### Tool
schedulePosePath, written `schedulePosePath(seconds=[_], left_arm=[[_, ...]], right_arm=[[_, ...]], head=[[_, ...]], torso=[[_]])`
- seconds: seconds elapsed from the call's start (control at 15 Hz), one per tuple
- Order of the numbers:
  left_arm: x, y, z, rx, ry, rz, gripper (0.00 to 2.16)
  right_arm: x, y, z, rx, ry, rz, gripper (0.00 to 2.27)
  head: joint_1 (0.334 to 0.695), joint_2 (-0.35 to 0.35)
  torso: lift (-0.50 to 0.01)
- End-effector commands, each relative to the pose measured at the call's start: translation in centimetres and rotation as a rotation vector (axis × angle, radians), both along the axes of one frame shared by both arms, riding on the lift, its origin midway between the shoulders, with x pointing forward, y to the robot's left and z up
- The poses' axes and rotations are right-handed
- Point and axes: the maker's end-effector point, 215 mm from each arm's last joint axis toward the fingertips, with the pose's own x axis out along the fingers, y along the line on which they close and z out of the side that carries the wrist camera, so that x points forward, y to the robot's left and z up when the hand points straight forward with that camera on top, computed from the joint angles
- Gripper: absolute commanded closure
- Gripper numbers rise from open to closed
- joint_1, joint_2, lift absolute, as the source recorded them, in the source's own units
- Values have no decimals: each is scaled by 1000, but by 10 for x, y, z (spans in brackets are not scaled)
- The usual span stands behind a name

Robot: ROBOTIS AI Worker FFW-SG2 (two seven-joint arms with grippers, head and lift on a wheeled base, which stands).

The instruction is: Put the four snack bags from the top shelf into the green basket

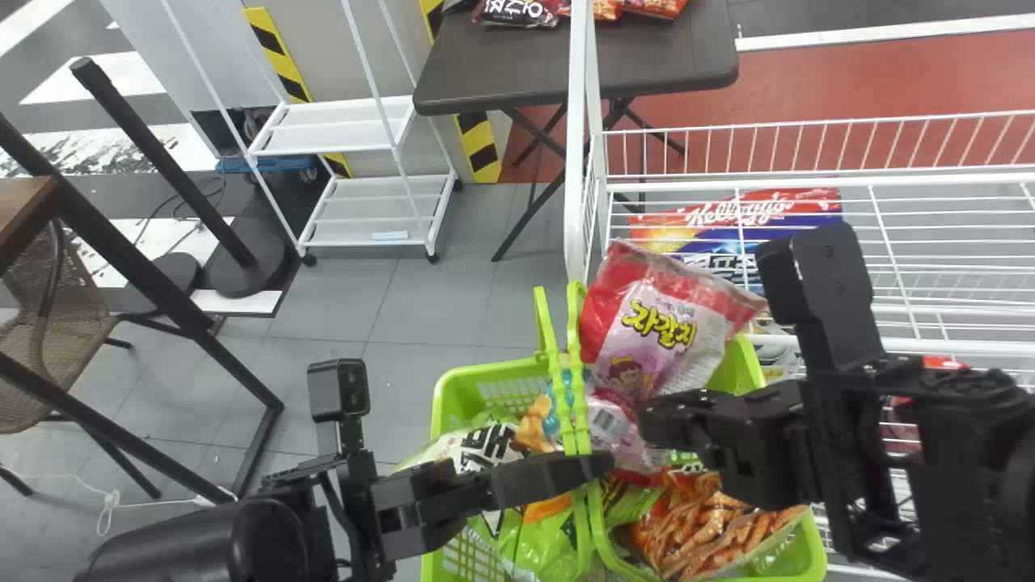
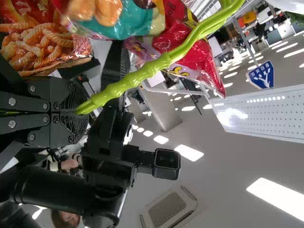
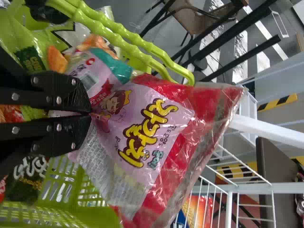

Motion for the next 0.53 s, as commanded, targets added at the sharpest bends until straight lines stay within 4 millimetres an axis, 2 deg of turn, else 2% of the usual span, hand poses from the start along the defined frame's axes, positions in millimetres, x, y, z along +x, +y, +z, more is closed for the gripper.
schedulePosePath(seconds=[0.0,0.13,0.33,0.47], left_arm=[[-1,0,3,-11,2,-6,2148],[1,2,3,-10,0,-1,2148],[2,8,1,-11,5,12,2148],[1,14,1,-17,10,25,2148]], right_arm=[[-9,6,-1,13,15,21,-2],[-14,4,3,38,19,19,36],[-16,-15,18,75,-3,-11,53],[-4,-51,30,86,-33,-83,70]], head=[[695,268],[695,288],[695,289],[695,275]], torso=[[-4],[-4],[-4],[-4]])
